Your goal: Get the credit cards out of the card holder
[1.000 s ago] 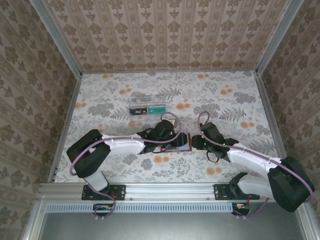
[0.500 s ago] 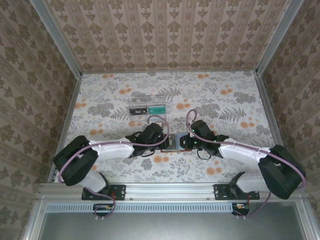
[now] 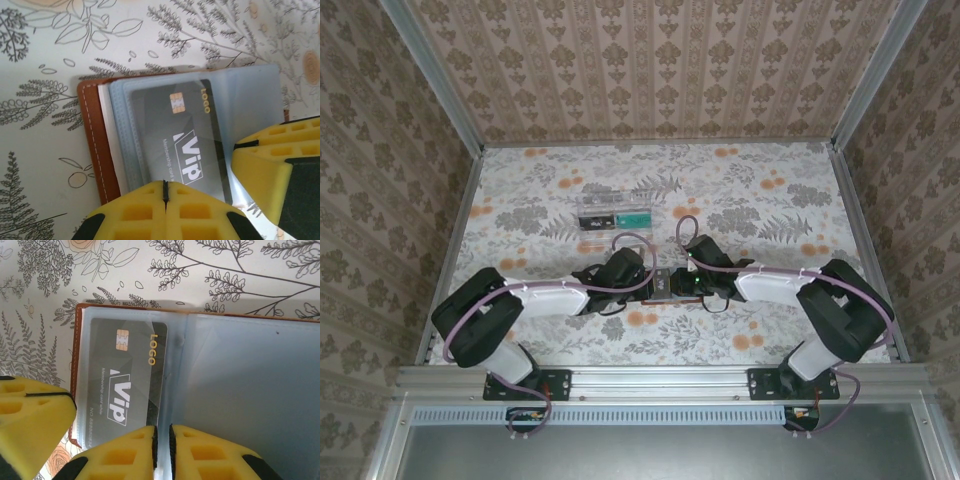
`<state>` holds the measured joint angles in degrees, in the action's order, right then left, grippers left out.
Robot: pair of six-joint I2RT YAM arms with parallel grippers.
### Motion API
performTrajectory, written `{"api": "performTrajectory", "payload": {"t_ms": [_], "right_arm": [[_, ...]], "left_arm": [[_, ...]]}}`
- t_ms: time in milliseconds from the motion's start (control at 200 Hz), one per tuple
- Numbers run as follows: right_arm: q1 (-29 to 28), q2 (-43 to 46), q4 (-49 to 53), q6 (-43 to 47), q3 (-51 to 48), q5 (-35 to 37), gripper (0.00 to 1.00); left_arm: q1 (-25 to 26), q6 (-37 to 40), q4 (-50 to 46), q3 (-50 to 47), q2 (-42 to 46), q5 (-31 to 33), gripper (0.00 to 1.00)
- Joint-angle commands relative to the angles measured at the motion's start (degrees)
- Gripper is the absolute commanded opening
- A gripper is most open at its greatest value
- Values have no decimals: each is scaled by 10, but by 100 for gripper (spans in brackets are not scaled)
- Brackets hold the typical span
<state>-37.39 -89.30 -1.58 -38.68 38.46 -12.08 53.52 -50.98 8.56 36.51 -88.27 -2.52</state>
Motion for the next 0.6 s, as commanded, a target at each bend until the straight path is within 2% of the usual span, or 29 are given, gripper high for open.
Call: {"api": "performTrajectory", "payload": {"t_ms": [0, 170, 595], "right_arm": [[-1, -11, -2, -13, 18, -6, 19], [-1, -22, -3, -17, 22, -10, 22], [-2, -39, -24, -30, 27, -35, 21]], "left_arm": [[-3, 0, -5, -9, -10, 5, 0], [-3, -4, -6, -11, -17, 5, 0], [-3, -10, 0, -13, -26, 1, 0]]}}
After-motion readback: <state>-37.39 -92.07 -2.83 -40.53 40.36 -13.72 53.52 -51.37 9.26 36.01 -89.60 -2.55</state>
